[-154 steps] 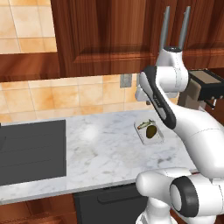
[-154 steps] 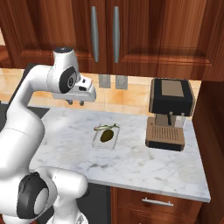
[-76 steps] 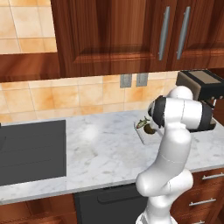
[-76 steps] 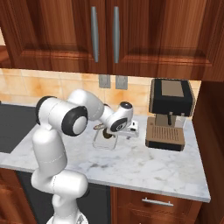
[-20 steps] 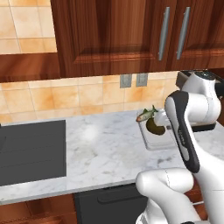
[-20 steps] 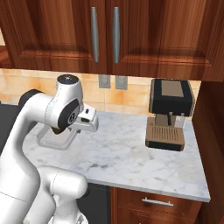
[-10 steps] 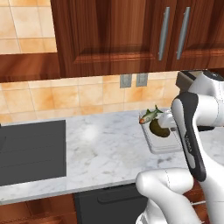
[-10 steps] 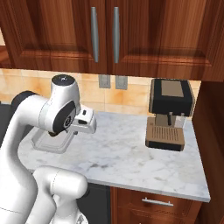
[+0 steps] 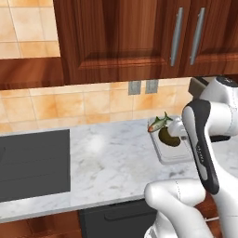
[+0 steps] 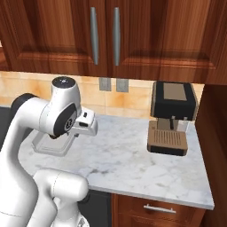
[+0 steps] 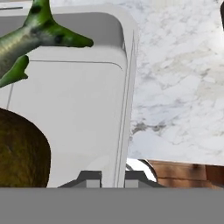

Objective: Place the tupperware on the top shelf of the fridge. Make space for the tupperware among the existing items by rearranging them on the shelves if needed. Close the fridge door when finished.

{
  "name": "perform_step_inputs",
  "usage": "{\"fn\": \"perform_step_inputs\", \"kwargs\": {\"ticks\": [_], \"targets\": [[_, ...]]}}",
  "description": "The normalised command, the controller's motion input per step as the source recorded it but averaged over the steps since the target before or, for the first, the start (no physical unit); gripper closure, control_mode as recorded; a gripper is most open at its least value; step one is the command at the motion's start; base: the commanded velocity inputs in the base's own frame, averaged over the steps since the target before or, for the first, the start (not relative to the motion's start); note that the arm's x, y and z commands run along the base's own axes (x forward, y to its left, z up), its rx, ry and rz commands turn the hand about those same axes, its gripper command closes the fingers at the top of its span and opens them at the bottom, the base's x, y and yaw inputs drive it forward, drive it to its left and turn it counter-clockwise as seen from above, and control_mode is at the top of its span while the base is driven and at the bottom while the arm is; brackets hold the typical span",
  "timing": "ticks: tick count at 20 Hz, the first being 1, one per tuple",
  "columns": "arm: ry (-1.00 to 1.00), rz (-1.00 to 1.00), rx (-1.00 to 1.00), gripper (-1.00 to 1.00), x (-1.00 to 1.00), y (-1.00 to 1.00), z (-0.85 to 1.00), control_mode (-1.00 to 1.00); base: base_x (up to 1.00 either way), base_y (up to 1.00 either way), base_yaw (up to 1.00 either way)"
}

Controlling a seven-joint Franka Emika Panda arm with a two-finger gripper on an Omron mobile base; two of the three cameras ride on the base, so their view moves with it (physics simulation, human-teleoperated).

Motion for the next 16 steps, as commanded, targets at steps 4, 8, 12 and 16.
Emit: {"fn": "perform_step_inputs", "kwargs": {"ticks": [4,8,12,16], "targets": [[0.0,0.0,0.0,1.0,0.0,0.0,0.0,1.0,-0.64,0.01,0.0],[0.0,0.0,0.0,1.0,0.0,0.0,0.0,1.0,-0.86,0.04,0.0],[0.0,0.0,0.0,1.0,0.0,0.0,0.0,1.0,-0.73,0.03,-0.19],[0.0,0.0,0.0,1.0,0.0,0.0,0.0,1.0,-0.72,0.05,-0.34]]}}
